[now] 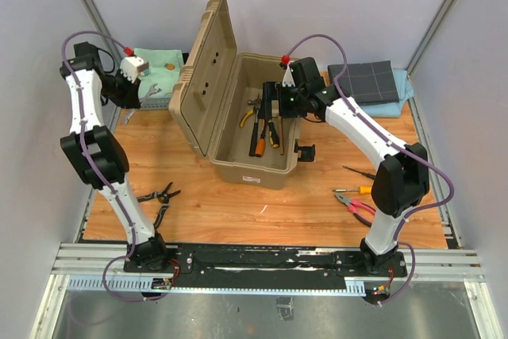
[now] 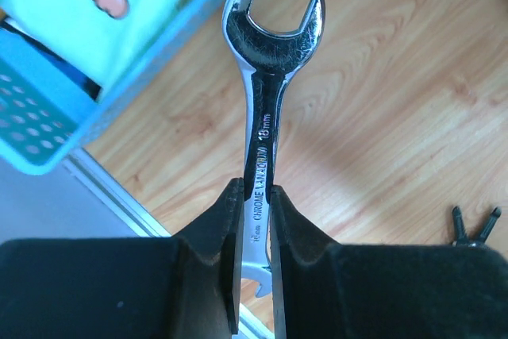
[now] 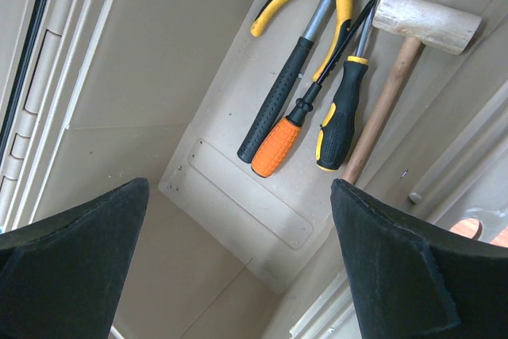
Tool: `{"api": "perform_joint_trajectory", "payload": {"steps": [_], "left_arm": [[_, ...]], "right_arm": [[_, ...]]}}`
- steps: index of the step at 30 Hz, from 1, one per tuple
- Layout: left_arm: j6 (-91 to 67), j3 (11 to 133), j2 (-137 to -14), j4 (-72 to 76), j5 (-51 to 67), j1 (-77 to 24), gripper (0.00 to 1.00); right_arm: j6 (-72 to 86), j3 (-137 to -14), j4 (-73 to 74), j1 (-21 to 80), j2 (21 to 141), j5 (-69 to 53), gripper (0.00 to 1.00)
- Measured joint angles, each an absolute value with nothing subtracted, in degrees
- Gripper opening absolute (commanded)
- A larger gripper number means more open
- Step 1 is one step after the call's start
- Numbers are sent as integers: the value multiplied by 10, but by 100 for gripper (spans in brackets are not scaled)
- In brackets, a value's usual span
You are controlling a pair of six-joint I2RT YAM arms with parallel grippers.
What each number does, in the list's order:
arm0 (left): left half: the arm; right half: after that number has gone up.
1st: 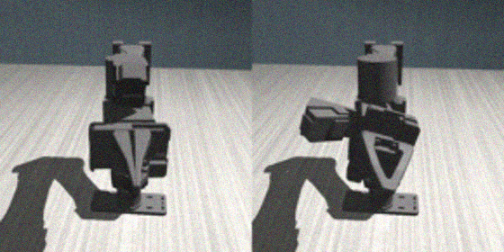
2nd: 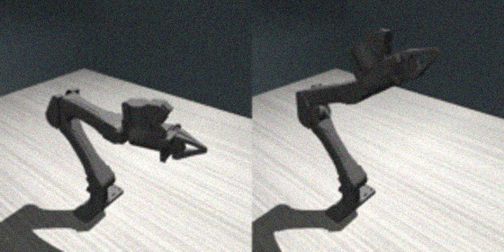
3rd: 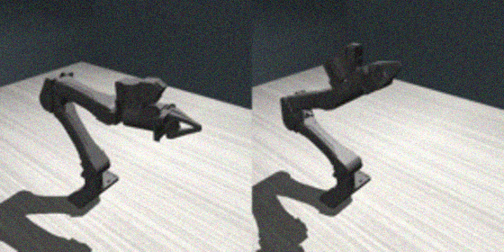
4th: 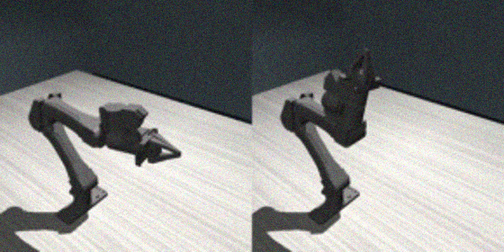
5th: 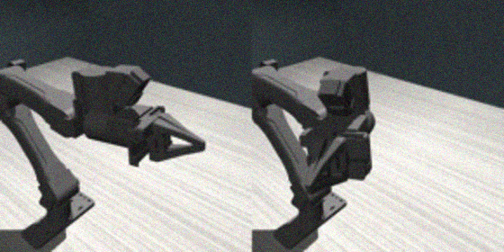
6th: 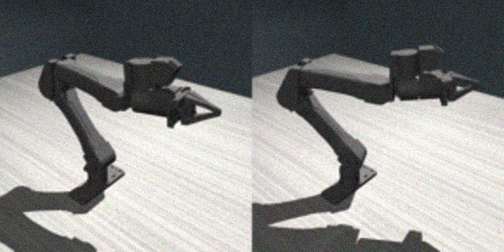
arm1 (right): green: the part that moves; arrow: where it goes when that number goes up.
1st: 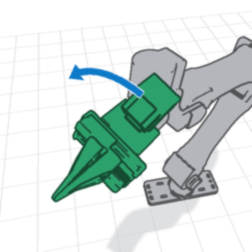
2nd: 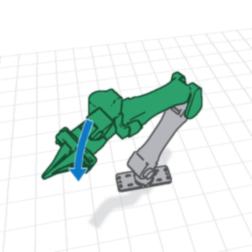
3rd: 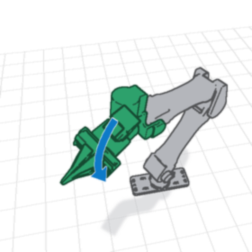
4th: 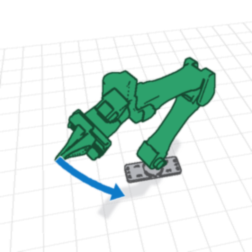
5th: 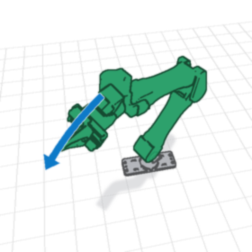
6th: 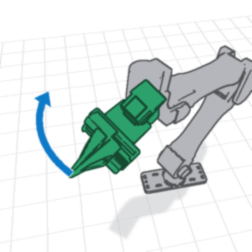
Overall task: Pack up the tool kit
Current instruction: Pick up the wrench from the center of the board, then place the wrench in the toolbox.
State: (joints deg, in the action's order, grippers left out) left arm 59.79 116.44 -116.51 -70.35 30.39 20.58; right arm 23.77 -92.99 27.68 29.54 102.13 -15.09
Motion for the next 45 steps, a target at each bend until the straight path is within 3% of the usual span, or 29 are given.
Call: {"api": "perform_joint_trajectory", "payload": {"steps": [12,19,22,31,37,45], "left_arm": [[448,1367,-1162,-703,417,209,0],[322,1378,-1117,-604,453,209,0],[263,1362,-1087,-537,469,209,0],[30,1167,-927,-208,564,208,0],[-137,1111,-891,3,628,189,0],[-223,1109,-883,97,669,110,0]], "right_arm": [[238,-930,277,295,1021,-155,99],[238,-931,277,295,1021,-156,98],[238,-931,276,295,1021,-158,99],[238,-932,272,295,1021,-165,99],[238,-932,272,295,1021,-165,99],[240,-932,272,295,1021,-165,99]]}}
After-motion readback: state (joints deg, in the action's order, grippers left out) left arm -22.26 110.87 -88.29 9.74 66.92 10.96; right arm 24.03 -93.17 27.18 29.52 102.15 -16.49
